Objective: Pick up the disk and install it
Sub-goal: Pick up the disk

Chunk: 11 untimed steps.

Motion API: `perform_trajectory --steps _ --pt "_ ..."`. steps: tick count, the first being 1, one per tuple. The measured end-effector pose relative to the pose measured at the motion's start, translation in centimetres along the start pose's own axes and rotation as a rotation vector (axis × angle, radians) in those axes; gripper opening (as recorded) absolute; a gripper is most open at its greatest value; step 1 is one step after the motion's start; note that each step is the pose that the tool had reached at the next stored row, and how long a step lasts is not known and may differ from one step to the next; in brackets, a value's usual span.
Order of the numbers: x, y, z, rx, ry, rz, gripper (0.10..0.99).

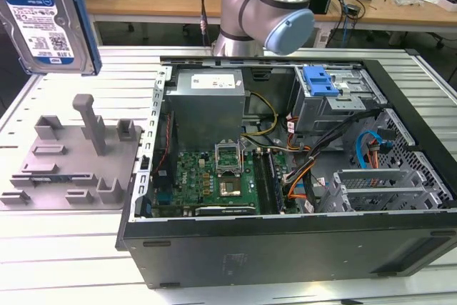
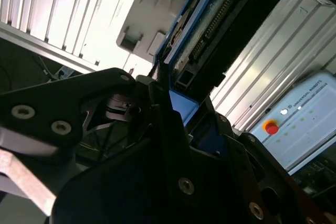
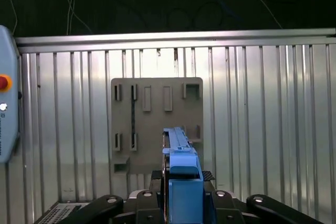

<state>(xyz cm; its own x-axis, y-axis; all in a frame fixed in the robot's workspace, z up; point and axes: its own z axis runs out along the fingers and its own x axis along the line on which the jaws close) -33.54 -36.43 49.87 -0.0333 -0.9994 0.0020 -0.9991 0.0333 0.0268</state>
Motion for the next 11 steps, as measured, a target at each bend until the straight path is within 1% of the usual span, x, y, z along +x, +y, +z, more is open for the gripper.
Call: perform_trajectory --steps 1,2,3,5,7,8,9,11 --pt "0.30 -0.48 -0.09 -0.002 0.0001 0.000 0.369" --pt "0.49 -0.80 -0.14 -0.003 0.0000 0.000 0.369" --pt "0.87 -1.47 -0.24 -0.006 0.0001 0.000 0.369" --pt "1.28 -2.31 -0.30 -0.008 0.0002 0.000 0.369" --pt "1.78 -3.36 -0.35 -0.012 0.0003 0.000 0.369" --pt "2.28 -4.44 -0.38 -0.015 0.0005 0.000 0.369" --pt "2.57 -5.06 -0.39 -0.017 0.0005 0.000 0.369" --pt "2.99 -5.91 -0.42 -0.019 0.0006 0.000 0.369"
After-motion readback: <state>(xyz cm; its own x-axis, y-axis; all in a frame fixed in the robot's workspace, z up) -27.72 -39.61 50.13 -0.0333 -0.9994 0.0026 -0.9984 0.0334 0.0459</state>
